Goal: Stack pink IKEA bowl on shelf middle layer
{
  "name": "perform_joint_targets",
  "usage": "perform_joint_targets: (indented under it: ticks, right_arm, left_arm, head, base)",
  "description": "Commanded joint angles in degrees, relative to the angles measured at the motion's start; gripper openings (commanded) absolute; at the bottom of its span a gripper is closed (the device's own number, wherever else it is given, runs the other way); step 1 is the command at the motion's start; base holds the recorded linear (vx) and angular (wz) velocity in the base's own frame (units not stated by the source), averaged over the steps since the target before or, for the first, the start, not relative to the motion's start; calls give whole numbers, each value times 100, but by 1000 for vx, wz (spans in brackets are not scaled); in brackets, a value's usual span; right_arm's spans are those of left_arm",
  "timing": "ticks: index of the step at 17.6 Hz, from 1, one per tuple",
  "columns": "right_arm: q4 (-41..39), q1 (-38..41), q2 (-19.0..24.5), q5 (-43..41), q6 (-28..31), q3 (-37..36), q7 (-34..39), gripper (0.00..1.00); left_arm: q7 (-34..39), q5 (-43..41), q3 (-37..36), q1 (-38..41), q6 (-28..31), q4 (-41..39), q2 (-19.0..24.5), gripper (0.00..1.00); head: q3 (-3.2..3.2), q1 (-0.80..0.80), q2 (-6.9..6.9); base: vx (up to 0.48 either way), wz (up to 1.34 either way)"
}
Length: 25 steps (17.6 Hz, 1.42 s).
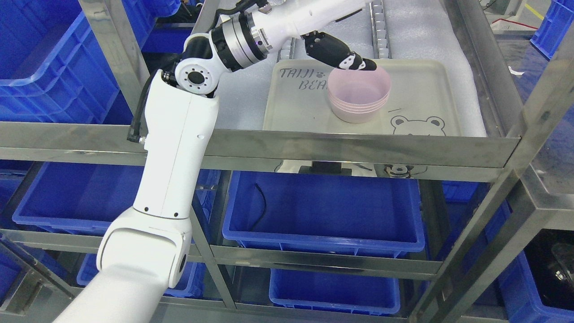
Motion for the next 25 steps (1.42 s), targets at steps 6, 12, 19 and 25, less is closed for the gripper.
perform_joint_targets:
  ticks: [6, 12, 19, 25]
  right_arm:
    - [-100, 18, -100, 0, 17, 0, 2, 100]
    - [-100, 18, -100, 0, 17, 0, 2, 100]
    - [-100, 18, -100, 0, 17, 0, 2, 100]
    - [-100, 18, -100, 0, 17, 0, 2, 100]
  left_arm:
    - [-325, 799, -2138, 2825, -3, -1545, 93, 99]
    - [-380, 782, -2120, 3985, -3, -1519, 309, 99]
    - [575, 685, -918, 5613, -3, 369, 93, 99]
    - [3447, 729, -302, 5746, -3, 626, 93, 100]
  head:
    - [0, 0, 0]
    - [0, 0, 0]
    - [0, 0, 0]
    - [0, 0, 0]
  base:
    - [0, 0]
    - [0, 0]
    - [3, -13]
    - [-4, 12]
